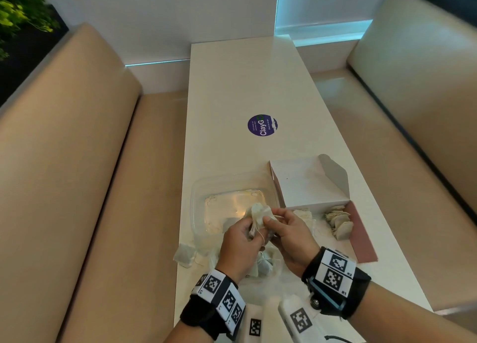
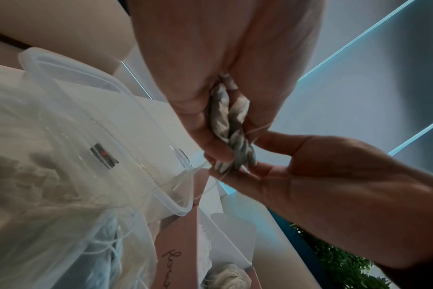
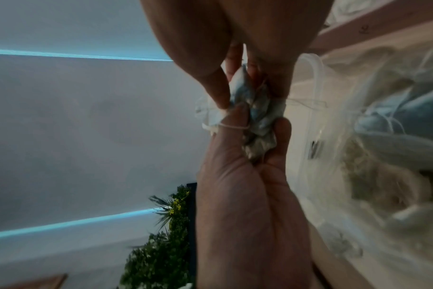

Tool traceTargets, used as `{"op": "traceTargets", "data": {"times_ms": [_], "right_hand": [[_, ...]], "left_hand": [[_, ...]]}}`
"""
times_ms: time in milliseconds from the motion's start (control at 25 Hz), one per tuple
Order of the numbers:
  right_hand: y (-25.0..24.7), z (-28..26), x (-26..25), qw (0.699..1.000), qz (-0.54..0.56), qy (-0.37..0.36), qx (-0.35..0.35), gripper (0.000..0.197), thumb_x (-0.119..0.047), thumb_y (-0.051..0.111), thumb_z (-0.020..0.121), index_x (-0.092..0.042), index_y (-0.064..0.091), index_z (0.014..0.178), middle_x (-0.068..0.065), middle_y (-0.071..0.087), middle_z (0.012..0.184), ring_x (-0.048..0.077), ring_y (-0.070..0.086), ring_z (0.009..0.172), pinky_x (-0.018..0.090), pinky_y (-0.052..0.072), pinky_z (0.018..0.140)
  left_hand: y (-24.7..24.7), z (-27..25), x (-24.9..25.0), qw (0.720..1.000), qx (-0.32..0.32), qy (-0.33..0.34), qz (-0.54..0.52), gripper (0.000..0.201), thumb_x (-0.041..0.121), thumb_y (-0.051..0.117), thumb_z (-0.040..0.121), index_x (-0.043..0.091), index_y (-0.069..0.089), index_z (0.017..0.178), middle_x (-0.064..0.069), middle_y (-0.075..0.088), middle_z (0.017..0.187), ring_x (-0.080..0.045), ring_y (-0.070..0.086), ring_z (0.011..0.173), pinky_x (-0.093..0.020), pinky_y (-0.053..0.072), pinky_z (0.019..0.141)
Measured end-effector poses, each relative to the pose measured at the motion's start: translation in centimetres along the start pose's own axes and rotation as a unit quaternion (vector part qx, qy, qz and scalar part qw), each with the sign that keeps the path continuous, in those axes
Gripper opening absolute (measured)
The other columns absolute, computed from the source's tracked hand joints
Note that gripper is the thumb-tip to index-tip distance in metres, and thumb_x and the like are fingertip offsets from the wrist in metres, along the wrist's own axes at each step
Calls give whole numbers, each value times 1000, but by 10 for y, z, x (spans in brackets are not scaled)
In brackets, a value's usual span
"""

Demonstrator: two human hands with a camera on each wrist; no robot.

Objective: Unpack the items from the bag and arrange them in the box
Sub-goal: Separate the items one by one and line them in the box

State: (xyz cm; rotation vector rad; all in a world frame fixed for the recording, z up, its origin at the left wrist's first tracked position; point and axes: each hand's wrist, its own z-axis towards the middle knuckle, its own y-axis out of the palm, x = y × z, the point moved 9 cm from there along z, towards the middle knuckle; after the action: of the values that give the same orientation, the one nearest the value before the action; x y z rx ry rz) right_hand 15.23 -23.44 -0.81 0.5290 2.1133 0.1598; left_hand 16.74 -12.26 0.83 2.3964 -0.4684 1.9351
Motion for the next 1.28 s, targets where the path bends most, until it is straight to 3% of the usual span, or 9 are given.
{"op": "traceTargets", "data": {"times_ms": [80,200,360,560,640,840,960,1080,1280], "right_hand": [[-6,1,-26,975,-199,-102,2,39,-6,64,82,-16,54,119,6,59,119,13,60,94,26,52,80],[17,-6,-59,825,-489,-261,-111,60,-13,68,80,-33,45,131,-23,45,121,-13,44,107,4,36,87],[19,-3,-59,728,-616,-235,-186,43,-22,67,82,-30,55,123,-11,63,107,2,57,90,15,45,81],[12,-10,-65,734,-606,-257,-165,17,-17,64,84,-18,65,101,-6,65,91,3,55,73,22,47,72],[5,-11,-70,740,-597,-271,-147,11,-14,64,83,-17,67,93,-13,60,81,5,55,73,16,44,69],[-8,-16,-81,775,-553,-278,-130,10,-10,67,81,-16,68,88,-19,59,76,5,56,74,8,40,67],[-9,-15,-81,792,-536,-266,-123,12,-9,67,80,-18,67,87,-15,62,80,9,58,79,15,44,71],[-17,-13,-84,804,-529,-252,-106,11,-10,68,80,-17,68,88,-8,67,84,7,59,79,14,44,72],[-81,4,-98,756,-628,-182,-33,9,-16,70,79,-22,70,86,-17,61,74,1,54,69,25,43,70]], "left_hand": [[-3,1,-5,1000,6,-12,11,12,26,67,86,38,69,89,7,73,83,-18,71,77,-41,59,72],[-2,3,-5,998,-24,-3,62,13,34,67,80,25,70,88,0,68,80,-29,64,76,-49,56,72],[6,1,1,992,-67,23,108,9,19,65,84,25,70,88,2,68,80,-16,63,78,-35,53,73],[10,0,-5,997,-60,-19,40,10,21,68,86,24,71,95,3,71,88,-14,66,84,-28,55,73],[9,-2,-5,998,-46,-45,-25,18,29,58,93,16,71,96,-9,71,91,-21,66,85,-27,55,71],[17,-1,-10,984,-67,-102,-127,45,47,49,89,9,70,98,-21,70,93,-27,65,81,-37,56,71],[25,0,-16,978,-70,-126,-150,37,37,47,97,8,70,100,-28,67,98,-35,63,88,-51,56,82],[19,4,-15,989,-38,-113,-89,30,36,50,96,16,73,93,-18,70,86,-35,66,81,-58,54,82],[-9,7,-29,994,2,-107,-17,19,19,52,97,20,70,100,0,66,111,-11,61,99,-35,58,81]]}}
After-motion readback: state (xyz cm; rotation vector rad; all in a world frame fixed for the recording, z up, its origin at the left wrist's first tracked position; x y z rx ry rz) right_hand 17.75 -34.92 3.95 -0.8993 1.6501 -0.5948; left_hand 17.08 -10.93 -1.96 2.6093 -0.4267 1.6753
